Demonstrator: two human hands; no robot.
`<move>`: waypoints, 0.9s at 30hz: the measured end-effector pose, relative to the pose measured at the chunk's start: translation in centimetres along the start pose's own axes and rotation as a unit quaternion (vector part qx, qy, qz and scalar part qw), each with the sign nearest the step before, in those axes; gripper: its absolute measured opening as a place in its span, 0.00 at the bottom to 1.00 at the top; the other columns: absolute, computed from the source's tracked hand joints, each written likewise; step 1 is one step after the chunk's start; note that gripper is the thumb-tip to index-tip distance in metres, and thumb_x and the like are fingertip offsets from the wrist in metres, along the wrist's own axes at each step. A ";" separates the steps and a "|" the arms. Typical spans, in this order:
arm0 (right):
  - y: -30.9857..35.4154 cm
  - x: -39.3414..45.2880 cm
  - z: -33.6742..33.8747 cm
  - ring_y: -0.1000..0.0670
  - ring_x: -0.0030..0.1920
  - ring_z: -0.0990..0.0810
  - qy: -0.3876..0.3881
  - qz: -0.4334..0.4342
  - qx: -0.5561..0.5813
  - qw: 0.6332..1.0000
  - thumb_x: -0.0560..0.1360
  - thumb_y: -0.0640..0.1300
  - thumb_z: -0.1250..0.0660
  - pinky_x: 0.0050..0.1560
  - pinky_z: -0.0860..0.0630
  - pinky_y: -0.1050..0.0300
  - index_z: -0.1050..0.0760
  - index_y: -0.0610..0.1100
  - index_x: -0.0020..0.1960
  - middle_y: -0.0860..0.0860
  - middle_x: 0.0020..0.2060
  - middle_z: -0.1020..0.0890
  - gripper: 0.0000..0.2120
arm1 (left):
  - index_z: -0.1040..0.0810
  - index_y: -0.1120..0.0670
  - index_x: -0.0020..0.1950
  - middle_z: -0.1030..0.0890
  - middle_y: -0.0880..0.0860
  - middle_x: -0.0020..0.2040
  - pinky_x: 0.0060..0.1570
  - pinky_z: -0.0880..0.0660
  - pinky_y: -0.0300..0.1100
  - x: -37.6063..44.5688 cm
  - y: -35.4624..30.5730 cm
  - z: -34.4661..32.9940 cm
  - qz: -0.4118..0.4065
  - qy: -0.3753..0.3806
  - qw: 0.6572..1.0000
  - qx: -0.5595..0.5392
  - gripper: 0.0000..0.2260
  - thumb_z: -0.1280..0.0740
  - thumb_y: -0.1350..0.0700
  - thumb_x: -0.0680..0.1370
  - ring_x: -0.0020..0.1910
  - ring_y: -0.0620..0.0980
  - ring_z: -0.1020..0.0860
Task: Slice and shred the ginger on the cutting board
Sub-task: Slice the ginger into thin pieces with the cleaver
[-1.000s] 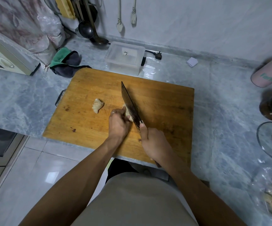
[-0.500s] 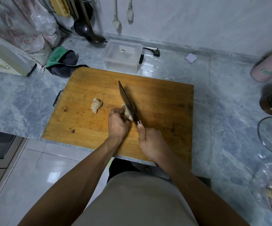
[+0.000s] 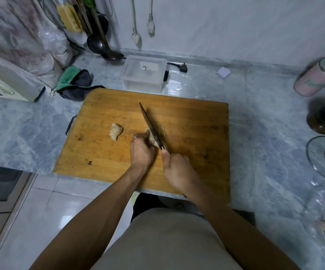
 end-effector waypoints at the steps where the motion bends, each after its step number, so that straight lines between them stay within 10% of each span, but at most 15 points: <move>1: 0.1 -0.1 0.0 0.45 0.52 0.25 -0.001 -0.006 -0.002 1.000 0.84 0.63 0.59 0.54 0.28 0.49 0.25 0.44 0.46 0.40 0.52 0.22 0.31 | 0.19 0.63 0.60 0.20 0.56 0.50 0.46 0.32 0.32 -0.1 0.1 0.0 0.004 -0.001 1.000 -0.003 0.15 0.35 0.67 0.74 0.51 0.54 0.21; 8: 1.7 0.2 0.9 0.41 0.55 0.23 -0.026 0.023 -0.025 0.999 0.85 0.61 0.58 0.52 0.27 0.50 0.26 0.43 0.43 0.40 0.50 0.19 0.30 | 0.23 0.64 0.66 0.19 0.61 0.57 0.52 0.28 0.37 -0.4 -0.1 0.5 0.021 0.010 0.999 -0.034 0.20 0.33 0.66 0.74 0.56 0.56 0.21; 13: -0.2 -1.0 2.3 0.49 0.36 0.21 -0.033 0.016 0.030 0.999 0.85 0.59 0.58 0.41 0.20 0.49 0.26 0.45 0.34 0.48 0.30 0.22 0.34 | 0.21 0.58 0.65 0.17 0.55 0.58 0.57 0.23 0.41 -0.3 1.3 0.2 0.051 0.024 0.997 -0.059 0.21 0.36 0.57 0.73 0.58 0.50 0.20; 27: 1.1 -1.8 1.0 0.48 0.32 0.21 -0.072 0.035 0.050 0.996 0.85 0.59 0.57 0.42 0.18 0.43 0.25 0.41 0.35 0.48 0.29 0.23 0.34 | 0.26 0.58 0.64 0.19 0.55 0.53 0.52 0.29 0.39 0.7 1.5 1.5 0.157 -0.018 0.984 -0.088 0.19 0.30 0.63 0.74 0.55 0.54 0.21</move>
Point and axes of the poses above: each hand's wrist, its own x-axis towards the middle knuckle, its own z-axis out of the back of the hand, y = z × x, the point moved 6 cm from there along x, towards the middle knuckle
